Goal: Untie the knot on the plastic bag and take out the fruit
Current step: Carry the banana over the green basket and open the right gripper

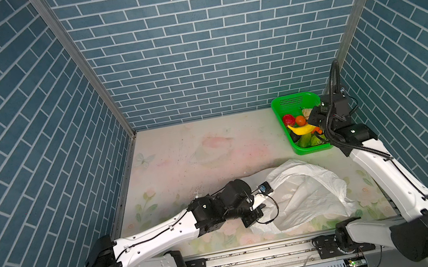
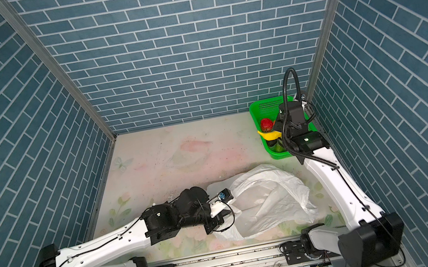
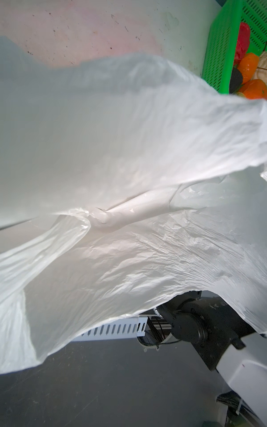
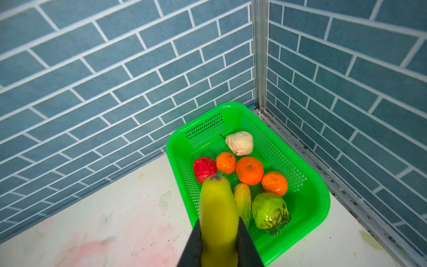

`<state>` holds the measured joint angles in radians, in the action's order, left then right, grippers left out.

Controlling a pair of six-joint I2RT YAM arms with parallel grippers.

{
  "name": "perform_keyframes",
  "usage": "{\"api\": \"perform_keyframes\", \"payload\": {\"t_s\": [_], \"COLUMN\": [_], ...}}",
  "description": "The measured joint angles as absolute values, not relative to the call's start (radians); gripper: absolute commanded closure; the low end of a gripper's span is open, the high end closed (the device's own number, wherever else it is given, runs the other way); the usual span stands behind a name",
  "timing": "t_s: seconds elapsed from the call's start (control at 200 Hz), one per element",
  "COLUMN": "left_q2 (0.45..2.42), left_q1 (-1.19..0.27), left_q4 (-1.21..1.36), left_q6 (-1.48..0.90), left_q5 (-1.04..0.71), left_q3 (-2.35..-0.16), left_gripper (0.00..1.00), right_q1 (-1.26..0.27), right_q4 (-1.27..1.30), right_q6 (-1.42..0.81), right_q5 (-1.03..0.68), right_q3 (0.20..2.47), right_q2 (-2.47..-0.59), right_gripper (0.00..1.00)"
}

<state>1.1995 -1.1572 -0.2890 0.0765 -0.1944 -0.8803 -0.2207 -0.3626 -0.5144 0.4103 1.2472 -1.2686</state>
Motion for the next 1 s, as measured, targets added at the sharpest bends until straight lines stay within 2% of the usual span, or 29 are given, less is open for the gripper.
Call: {"api": "perform_keyframes", "payload": {"t_s": [0.38,0.535,0.615,0.725,0.805,0.89,1.0], "left_q2": [1.169,1.166,1.166,1.187,1.217,1.248,1.27], "left_q1": [-1.122,-1.1,-1.089,-1.077,-1.077,-1.076,-1.076], "left_q4": [-0.255,-0.248,-0.241,-0.224,-0.22,-0.217,-0.21], "left_q6": [0.139,0.192,0.215,0.245,0.265,0.282,0.297], "left_q5": [-0.274,-0.287,-0.294,-0.307,-0.317,-0.327,-0.338], "left_q3": [-0.841,-0.825,-0.825,-0.83,-0.841,-0.855,-0.867], "left_gripper": [1.0,1.0,1.0,1.0,1.0,1.0,1.0], "right_q1": [-0.05,-0.007,0.011,0.033,0.042,0.047,0.048], "right_q4": [-0.197,-0.189,-0.183,-0.179,-0.181,-0.193,-0.224], "right_q6": [-0.5,-0.499,-0.498,-0.498,-0.49,-0.483,-0.482], "right_q5": [0.32,0.302,0.293,0.271,0.253,0.234,0.2], "right_q3": [1.264,1.318,1.346,1.386,1.412,1.421,1.427], "right_q2": [-1.649,-1.75,-1.773,-1.798,-1.814,-1.816,-1.813], "right_gripper": [0.93,0.89,0.8,0.52,0.39,0.33,0.31]}}
